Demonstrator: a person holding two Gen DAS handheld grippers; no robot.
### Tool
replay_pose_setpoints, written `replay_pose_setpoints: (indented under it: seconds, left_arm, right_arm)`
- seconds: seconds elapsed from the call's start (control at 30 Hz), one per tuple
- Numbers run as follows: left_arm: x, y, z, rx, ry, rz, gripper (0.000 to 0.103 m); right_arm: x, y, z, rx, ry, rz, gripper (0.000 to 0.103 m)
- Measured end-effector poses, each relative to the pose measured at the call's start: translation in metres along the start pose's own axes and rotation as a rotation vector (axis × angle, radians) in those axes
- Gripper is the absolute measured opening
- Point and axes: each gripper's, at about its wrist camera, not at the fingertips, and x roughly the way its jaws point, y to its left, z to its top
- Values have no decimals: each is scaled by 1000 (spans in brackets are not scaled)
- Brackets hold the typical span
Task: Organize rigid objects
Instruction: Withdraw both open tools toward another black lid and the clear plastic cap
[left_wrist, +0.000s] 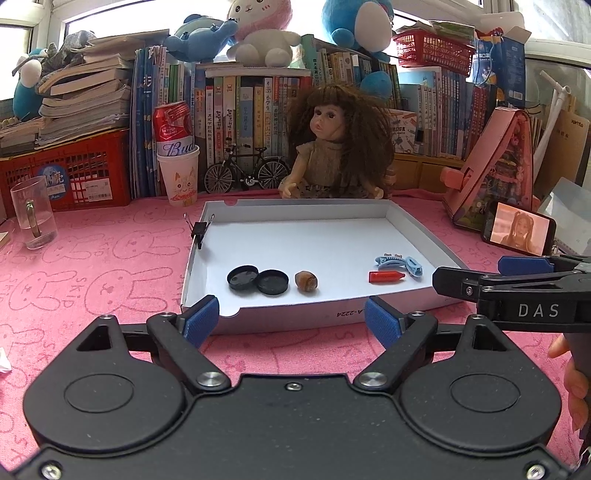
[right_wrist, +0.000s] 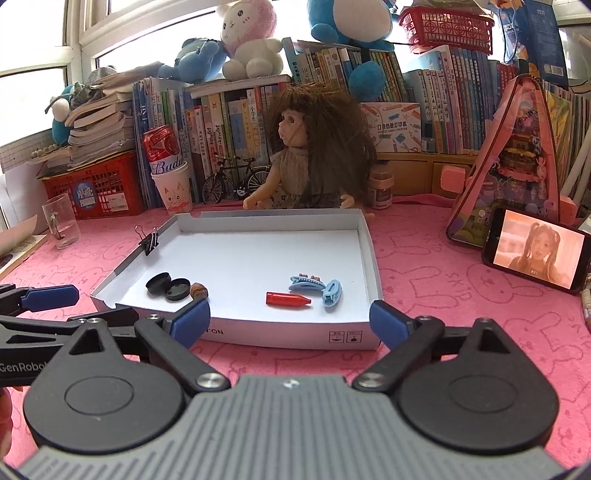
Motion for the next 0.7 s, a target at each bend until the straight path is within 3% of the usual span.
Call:
replay_pose_setpoints:
  seconds: [0.7]
  left_arm:
    - [-49,-14,-50,51,-37,-86,87]
  right_arm:
    - [-43,2,-50,-100,-49,40,103]
